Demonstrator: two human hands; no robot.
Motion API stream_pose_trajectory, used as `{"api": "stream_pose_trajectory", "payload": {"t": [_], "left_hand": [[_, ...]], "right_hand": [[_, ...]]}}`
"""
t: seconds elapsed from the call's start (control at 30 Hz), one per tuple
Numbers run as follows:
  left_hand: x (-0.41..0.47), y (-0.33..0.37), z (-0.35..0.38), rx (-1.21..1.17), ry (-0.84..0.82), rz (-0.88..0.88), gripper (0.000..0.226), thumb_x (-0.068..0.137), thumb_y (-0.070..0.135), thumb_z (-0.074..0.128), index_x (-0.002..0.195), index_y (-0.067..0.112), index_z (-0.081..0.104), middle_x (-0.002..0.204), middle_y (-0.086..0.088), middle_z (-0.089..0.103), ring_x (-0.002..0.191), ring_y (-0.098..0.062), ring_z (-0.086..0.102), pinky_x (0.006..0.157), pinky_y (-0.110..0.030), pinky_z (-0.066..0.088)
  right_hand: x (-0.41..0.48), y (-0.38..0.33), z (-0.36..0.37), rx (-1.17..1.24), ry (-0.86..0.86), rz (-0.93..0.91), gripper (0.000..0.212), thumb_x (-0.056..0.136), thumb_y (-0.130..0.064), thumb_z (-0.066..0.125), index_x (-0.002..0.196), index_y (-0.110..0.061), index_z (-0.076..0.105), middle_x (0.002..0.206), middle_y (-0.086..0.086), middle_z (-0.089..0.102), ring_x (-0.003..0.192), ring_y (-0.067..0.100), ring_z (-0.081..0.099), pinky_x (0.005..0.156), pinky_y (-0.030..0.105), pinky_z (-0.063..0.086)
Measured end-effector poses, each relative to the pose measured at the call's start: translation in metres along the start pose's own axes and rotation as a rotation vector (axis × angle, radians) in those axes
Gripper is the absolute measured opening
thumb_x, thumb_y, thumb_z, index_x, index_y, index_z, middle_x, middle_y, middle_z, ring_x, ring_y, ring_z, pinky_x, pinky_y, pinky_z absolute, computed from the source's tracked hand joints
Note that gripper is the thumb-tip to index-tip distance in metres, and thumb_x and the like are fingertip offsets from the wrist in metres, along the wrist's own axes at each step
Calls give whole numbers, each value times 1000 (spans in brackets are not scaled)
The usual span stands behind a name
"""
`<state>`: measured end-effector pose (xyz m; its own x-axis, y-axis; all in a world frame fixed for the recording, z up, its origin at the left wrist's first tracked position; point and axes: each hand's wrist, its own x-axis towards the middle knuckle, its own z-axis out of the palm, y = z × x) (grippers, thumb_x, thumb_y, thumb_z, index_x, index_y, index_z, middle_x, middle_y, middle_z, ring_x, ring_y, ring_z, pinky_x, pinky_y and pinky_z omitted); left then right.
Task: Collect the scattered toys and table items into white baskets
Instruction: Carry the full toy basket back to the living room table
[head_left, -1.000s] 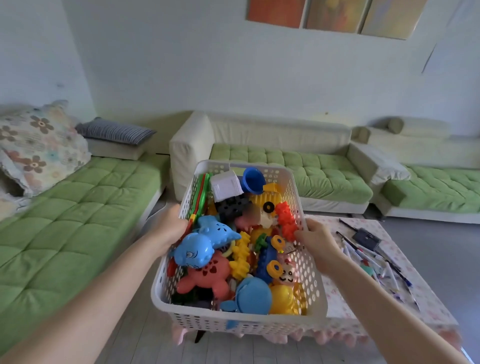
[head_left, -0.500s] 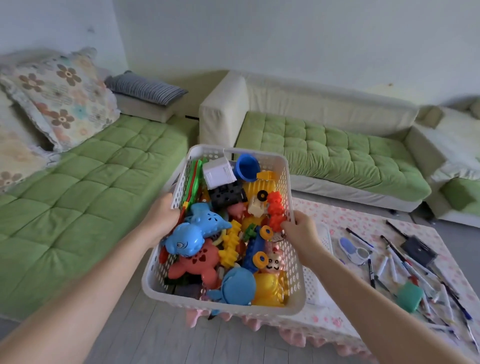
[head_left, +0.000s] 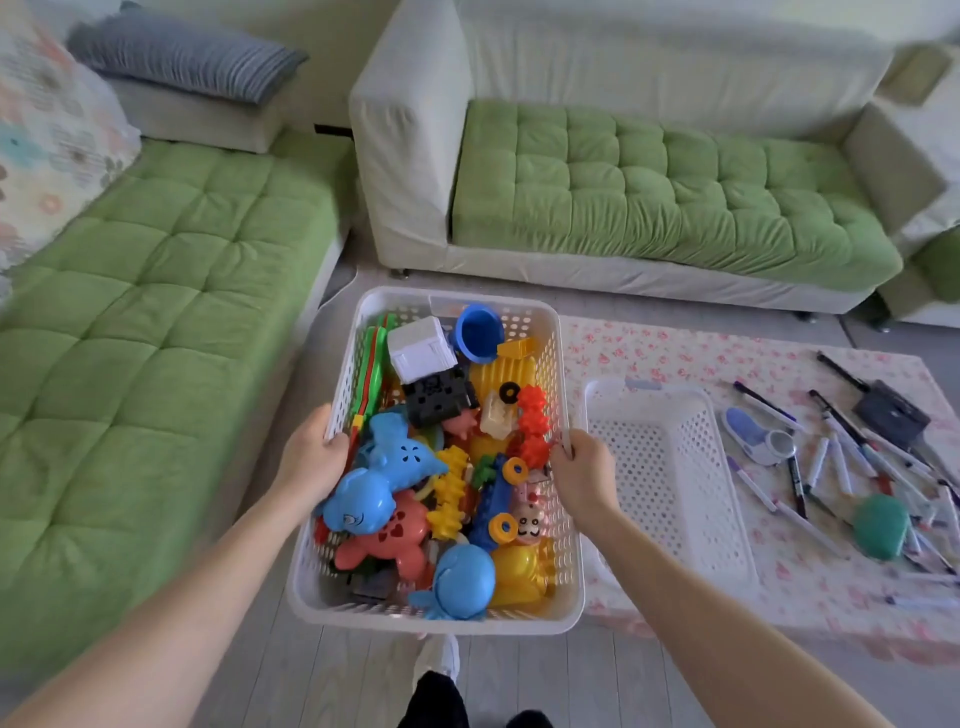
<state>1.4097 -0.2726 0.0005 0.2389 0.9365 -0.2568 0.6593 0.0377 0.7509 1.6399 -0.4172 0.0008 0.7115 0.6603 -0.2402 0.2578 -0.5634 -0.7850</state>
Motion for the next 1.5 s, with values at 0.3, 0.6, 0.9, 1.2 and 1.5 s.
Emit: {"api": "stream_pose_trajectory", "payload": {"t": [0.3, 0.6, 0.9, 1.2, 1.5], "left_hand": [[50, -27, 77, -16, -147, -113, 37, 87, -2, 42, 121, 13, 51, 113, -8, 59, 81, -8, 55, 54, -19, 38], [97, -53, 167, 6, -206, -232, 48, 93, 2, 36, 140, 11, 34, 141, -12, 43, 127, -30, 42, 104, -46, 37], [105, -72, 204, 2, -246, -256, 46, 96, 4, 35, 141, 10, 32, 143, -11, 40, 130, -30, 39, 106, -48, 35], [105, -80, 210, 23, -259, -251, 44, 95, 2, 35, 138, 9, 33, 138, -14, 44, 125, -33, 43, 101, -52, 40], [96, -83, 217, 79, -222, -250, 41, 96, 3, 34, 136, 9, 35, 136, -13, 47, 121, -31, 47, 97, -48, 44]], "right_hand": [[58, 57, 25, -182, 20, 118, 39, 87, 2, 41, 55, -15, 26, 53, -2, 30, 48, 10, 25, 42, 17, 19], [126, 122, 29, -801, -216, 177, 37, 91, -11, 42, 57, -16, 31, 55, -1, 37, 51, 17, 40, 42, 21, 27], [151, 145, 40, -771, -262, 315, 34, 89, -6, 43, 56, -10, 37, 57, 5, 45, 51, 18, 44, 40, 20, 32], [151, 151, 42, -655, -325, 379, 32, 86, 1, 43, 55, -9, 39, 75, 18, 62, 54, 23, 48, 40, 21, 34], [150, 154, 39, -666, -300, 352, 35, 88, -2, 43, 55, -10, 37, 72, 13, 56, 63, 25, 50, 41, 20, 32]]}}
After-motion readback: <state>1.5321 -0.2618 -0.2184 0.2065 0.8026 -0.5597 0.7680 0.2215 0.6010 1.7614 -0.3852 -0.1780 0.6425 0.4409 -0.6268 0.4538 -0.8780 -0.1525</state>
